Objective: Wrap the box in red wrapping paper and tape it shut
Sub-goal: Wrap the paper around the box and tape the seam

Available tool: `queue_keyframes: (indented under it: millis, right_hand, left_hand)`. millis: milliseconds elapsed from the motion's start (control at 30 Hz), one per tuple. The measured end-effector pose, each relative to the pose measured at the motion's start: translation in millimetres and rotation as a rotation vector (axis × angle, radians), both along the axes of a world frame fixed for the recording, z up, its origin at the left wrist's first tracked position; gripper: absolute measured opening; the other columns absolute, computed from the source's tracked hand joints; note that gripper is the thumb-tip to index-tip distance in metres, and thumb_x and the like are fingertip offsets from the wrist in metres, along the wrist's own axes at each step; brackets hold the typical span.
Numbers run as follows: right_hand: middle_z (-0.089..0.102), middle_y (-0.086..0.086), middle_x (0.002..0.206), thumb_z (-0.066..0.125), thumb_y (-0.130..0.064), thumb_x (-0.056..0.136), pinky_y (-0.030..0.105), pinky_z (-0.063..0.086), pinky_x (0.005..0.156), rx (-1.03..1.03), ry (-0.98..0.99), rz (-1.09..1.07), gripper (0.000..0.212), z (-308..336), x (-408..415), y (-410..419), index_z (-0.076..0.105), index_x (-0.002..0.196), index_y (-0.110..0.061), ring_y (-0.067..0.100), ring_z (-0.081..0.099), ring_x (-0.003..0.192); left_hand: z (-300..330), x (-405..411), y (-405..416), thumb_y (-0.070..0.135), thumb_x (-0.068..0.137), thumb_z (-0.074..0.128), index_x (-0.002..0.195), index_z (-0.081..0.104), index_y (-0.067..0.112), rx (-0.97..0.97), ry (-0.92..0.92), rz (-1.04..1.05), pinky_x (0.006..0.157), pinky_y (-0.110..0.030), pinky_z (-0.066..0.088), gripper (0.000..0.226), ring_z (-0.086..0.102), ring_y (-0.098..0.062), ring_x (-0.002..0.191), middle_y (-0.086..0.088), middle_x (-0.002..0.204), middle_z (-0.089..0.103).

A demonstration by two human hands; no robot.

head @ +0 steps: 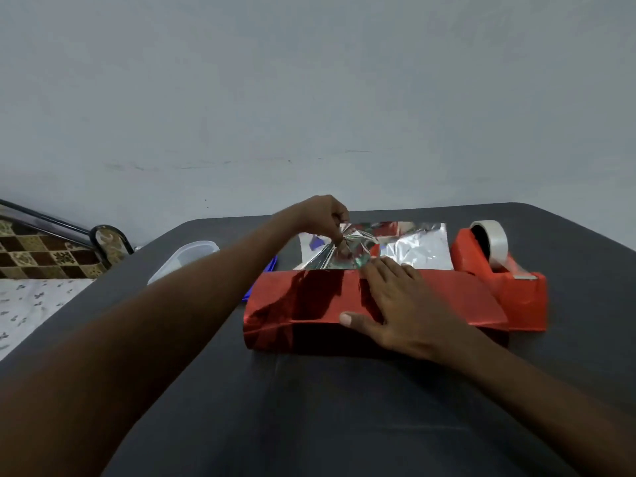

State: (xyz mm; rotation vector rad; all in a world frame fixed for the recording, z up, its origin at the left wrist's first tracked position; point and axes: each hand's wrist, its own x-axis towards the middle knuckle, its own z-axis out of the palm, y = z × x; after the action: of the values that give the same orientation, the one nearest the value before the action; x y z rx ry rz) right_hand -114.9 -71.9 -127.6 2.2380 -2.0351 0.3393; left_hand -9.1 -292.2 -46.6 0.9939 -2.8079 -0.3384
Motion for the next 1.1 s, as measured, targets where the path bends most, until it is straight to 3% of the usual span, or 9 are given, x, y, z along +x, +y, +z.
queue_keyframes:
  millis: [100, 233, 433, 533, 700, 833, 900, 1000, 1100]
  right_hand:
    - [0.041, 0.012, 0.148, 0.016, -0.089, 0.081, 0.049, 0.029, 0.114, -0.09, 0.143, -0.014, 0.1, 3.0, 4.8, 9.2, 0.042, 0.143, -0.016, 0.03, 0.034, 0.136]
    - [0.049, 0.011, 0.133, 0.027, -0.08, 0.085, 0.047, 0.037, 0.106, -0.127, 0.196, -0.04, 0.092, -3.6, 9.5, 19.6, 0.047, 0.142, -0.01, 0.028, 0.04, 0.124]
    - [0.054, 0.002, 0.116, 0.047, -0.066, 0.082, 0.04, 0.044, 0.097, -0.253, 0.046, -0.027, 0.067, -12.7, 14.3, 28.2, 0.05, 0.123, -0.014, 0.021, 0.048, 0.107]
    - [0.05, -0.002, 0.107, 0.061, -0.06, 0.08, 0.034, 0.047, 0.086, -0.36, -0.048, 0.001, 0.053, -15.6, 12.5, 35.7, 0.051, 0.109, -0.017, 0.016, 0.046, 0.097]
    - [0.046, 0.01, 0.133, 0.071, -0.064, 0.072, 0.043, 0.039, 0.108, -0.493, 0.071, -0.062, 0.079, -9.3, 4.0, 48.3, 0.048, 0.128, -0.013, 0.03, 0.043, 0.126]
    - [0.018, 0.018, 0.163, 0.069, -0.072, 0.071, 0.05, 0.012, 0.124, -0.352, 0.167, -0.083, 0.114, 3.9, -11.4, 44.7, 0.023, 0.156, -0.01, 0.034, 0.008, 0.153]
    - [0.024, 0.015, 0.163, 0.062, -0.071, 0.079, 0.043, 0.009, 0.125, -0.218, 0.194, -0.057, 0.104, 7.4, -14.0, 42.3, 0.022, 0.158, -0.015, 0.031, 0.015, 0.153]
    - [0.053, 0.002, 0.142, 0.051, -0.067, 0.089, 0.037, 0.029, 0.115, -0.128, 0.16, -0.065, 0.068, 7.4, -10.6, 47.2, 0.045, 0.141, -0.023, 0.022, 0.046, 0.132]
    - [0.056, -0.002, 0.141, 0.05, -0.063, 0.093, 0.036, 0.035, 0.109, -0.15, 0.137, -0.12, 0.062, 2.4, -6.4, 54.6, 0.047, 0.141, -0.025, 0.02, 0.051, 0.128]
  left_hand:
    - [11.1, 13.3, 23.2, 0.014, 0.07, 0.083, 0.102, 0.07, 0.014, -0.122, -0.016, -0.044, 0.064, -0.023, 0.04, 0.034, 0.057, -0.015, 0.073, -0.002, 0.084, 0.067]
    - [10.4, 32.7, 56.9, 0.015, 0.069, 0.079, 0.09, 0.075, 0.011, -0.246, -0.02, -0.118, 0.06, -0.028, 0.034, 0.022, 0.058, -0.021, 0.069, -0.005, 0.08, 0.071]
    - [-2.8, 52.2, 100.0, 0.015, 0.079, 0.068, 0.093, 0.077, 0.017, -0.36, 0.038, -0.118, 0.064, -0.028, 0.037, 0.016, 0.063, -0.025, 0.084, -0.005, 0.086, 0.068]
    - [-21.6, 60.4, 117.3, 0.022, 0.088, 0.06, 0.106, 0.074, 0.024, -0.388, -0.044, -0.13, 0.08, -0.035, 0.049, 0.023, 0.061, -0.023, 0.102, -0.002, 0.105, 0.064]
    - [-48.0, 73.9, 140.5, 0.047, 0.096, 0.051, 0.131, 0.061, 0.022, -0.326, -0.083, -0.145, 0.098, -0.042, 0.045, 0.044, 0.049, -0.019, 0.123, 0.0, 0.13, 0.056]
    - [-51.7, 82.3, 147.3, 0.063, 0.094, 0.042, 0.146, 0.043, 0.026, -0.375, -0.169, -0.153, 0.102, -0.042, 0.041, 0.064, 0.041, -0.018, 0.126, 0.0, 0.138, 0.05]
    - [-51.2, 83.0, 151.9, 0.062, 0.095, 0.042, 0.148, 0.041, 0.029, -0.389, -0.177, -0.147, 0.102, -0.043, 0.041, 0.062, 0.042, -0.019, 0.126, 0.0, 0.139, 0.05]
    - [-52.9, 80.4, 160.0, 0.056, 0.097, 0.043, 0.147, 0.042, 0.032, -0.405, -0.134, -0.113, 0.101, -0.039, 0.039, 0.055, 0.044, -0.021, 0.125, -0.001, 0.139, 0.052]
    - [-59.3, 81.0, 163.9, 0.054, 0.098, 0.042, 0.146, 0.045, 0.034, -0.478, -0.081, -0.091, 0.096, -0.035, 0.038, 0.052, 0.046, -0.02, 0.123, 0.001, 0.138, 0.054]
